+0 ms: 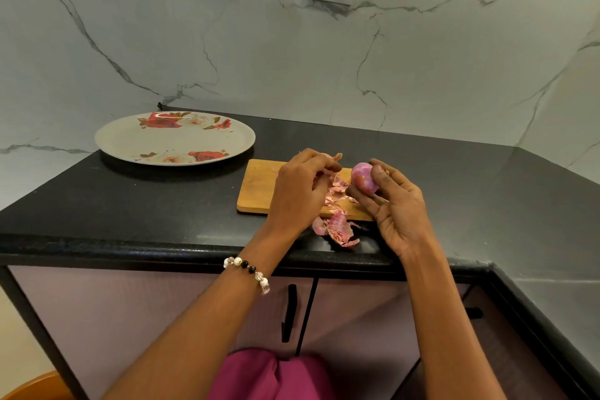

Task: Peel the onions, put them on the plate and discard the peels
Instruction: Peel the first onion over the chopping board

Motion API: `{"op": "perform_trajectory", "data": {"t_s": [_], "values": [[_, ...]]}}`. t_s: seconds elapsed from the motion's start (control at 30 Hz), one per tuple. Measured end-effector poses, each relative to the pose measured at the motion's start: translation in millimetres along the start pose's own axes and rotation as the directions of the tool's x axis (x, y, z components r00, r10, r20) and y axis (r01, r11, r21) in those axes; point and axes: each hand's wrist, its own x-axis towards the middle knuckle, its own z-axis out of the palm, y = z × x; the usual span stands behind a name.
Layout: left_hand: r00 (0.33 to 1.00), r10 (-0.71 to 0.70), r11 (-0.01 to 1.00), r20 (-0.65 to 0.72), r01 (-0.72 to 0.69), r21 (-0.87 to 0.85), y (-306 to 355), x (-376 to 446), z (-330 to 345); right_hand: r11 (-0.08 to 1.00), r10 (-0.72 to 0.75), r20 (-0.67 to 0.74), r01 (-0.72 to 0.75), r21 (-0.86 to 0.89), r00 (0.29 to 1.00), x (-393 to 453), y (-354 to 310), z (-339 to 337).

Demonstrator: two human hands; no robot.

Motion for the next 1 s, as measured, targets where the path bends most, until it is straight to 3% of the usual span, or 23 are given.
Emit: {"op": "perform_trajectory", "data": {"t_s": [0.27, 0.4, 0.73, 1.0], "values": [[0.997, 0.065, 0.983, 0.048, -0.055, -0.174, 8.9, -0.7, -4.1, 0.985, 0.002, 0.084, 0.012, -0.171, 0.996, -1.2, 2.0, 2.0], [0.999, 0.030, 0.973, 0.035, -0.021, -0.231, 8.1, -0.7, -4.3, 0.965, -0.006, 0.137, 0.041, -0.257, 0.991, -1.0, 4.6, 1.8], [0.998, 0.015, 0.980, 0.060, -0.003, -0.198, 7.2, -0.7, -5.6, 0.963, -0.016, 0.177, 0.063, -0.264, 0.984, -2.4, 5.5, 1.6], [0.973, -0.198, 0.895, 0.120, 0.229, -0.382, 4.6, -0.3, -7.1, 0.957, -0.064, 0.180, 0.112, -0.267, 0.982, -1.7, 5.2, -0.4]]}}
